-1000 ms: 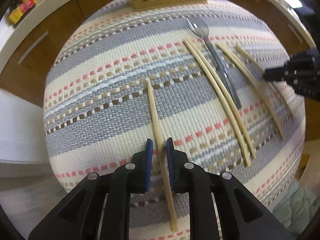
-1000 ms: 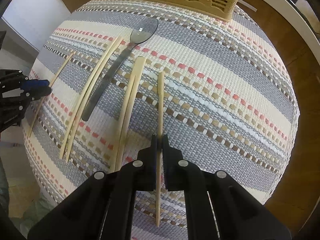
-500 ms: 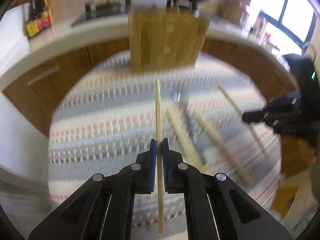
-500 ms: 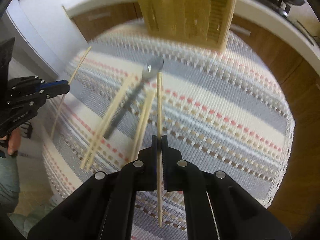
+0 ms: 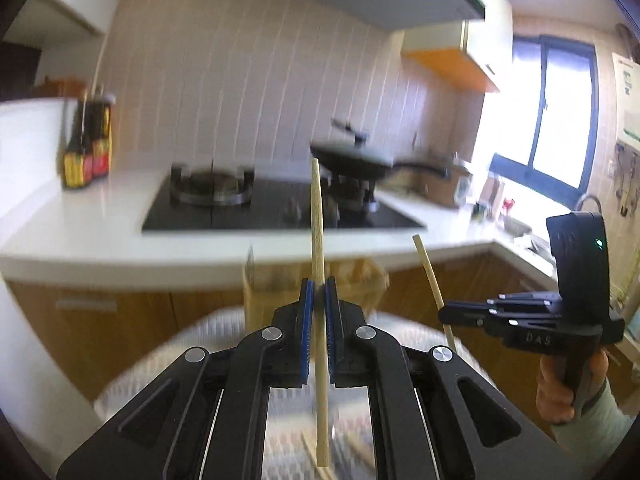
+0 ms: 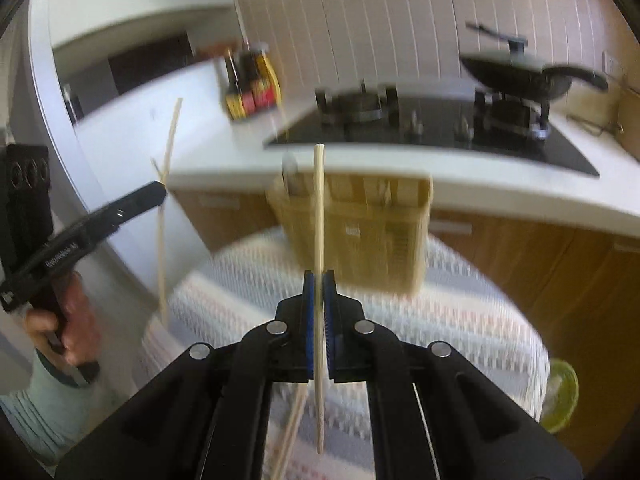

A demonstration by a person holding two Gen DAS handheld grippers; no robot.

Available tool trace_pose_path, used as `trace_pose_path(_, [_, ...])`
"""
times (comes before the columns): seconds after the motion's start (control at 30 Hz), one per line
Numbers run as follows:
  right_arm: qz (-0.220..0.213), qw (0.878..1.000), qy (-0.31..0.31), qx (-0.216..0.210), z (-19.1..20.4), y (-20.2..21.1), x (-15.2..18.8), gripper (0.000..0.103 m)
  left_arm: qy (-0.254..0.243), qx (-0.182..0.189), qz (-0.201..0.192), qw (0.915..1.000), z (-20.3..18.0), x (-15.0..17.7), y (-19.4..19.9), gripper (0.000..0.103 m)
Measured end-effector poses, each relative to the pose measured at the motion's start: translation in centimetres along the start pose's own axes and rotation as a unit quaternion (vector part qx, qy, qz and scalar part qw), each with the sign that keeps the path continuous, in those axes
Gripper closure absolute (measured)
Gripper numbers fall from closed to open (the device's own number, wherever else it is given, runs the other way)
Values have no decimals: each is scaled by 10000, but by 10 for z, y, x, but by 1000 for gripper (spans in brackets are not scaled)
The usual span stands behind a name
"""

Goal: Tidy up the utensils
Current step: 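Lift both held chopsticks and carry them over the yellow basket, then open both tools to drop the chopsticks into the basket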

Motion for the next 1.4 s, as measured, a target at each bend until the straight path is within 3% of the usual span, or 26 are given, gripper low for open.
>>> trace_pose_path(0.27, [-990,9949,-168,-86,-14,1,-76,100,-235,-174,-796,9964,10,-56,-30,99])
trace_pose_path(0.43, [-1328,9898,-464,206,-43,-11,-111,100,-146,-201,-1056,9941,32,-75,-54,99])
trace_pose_path(0.63, [-1680,9826,-340,710,-67,-24,-137,100,42,-189,-1337,9908,56,-89,-76,99])
trace_pose_path(0.87, [-1826,9752,-401,1187,-78,-68,-133,100,-57,-428,-1449,9885,74,-93,-104,99])
trace_pose_path(1.17, [-1899,9732,-437,1220,-82,-101,-120,100,22,-663,-1480,9868,100,-69,-126,99])
trace_pose_path(1.4, [-1809,9763,-436,1103,-86,-115,-106,100,7,-603,-1417,9881,101,-52,-135,98])
Point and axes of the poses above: each gripper's, at about its wrist camera, not at the fingertips, and y roughly against the way its jaws point, z to its left, x to its underside, the point moved 10 cm from there along -y, roughly the way its jaws point, and after that the axes turned 10 degrees about x, right-handed, at the moved point
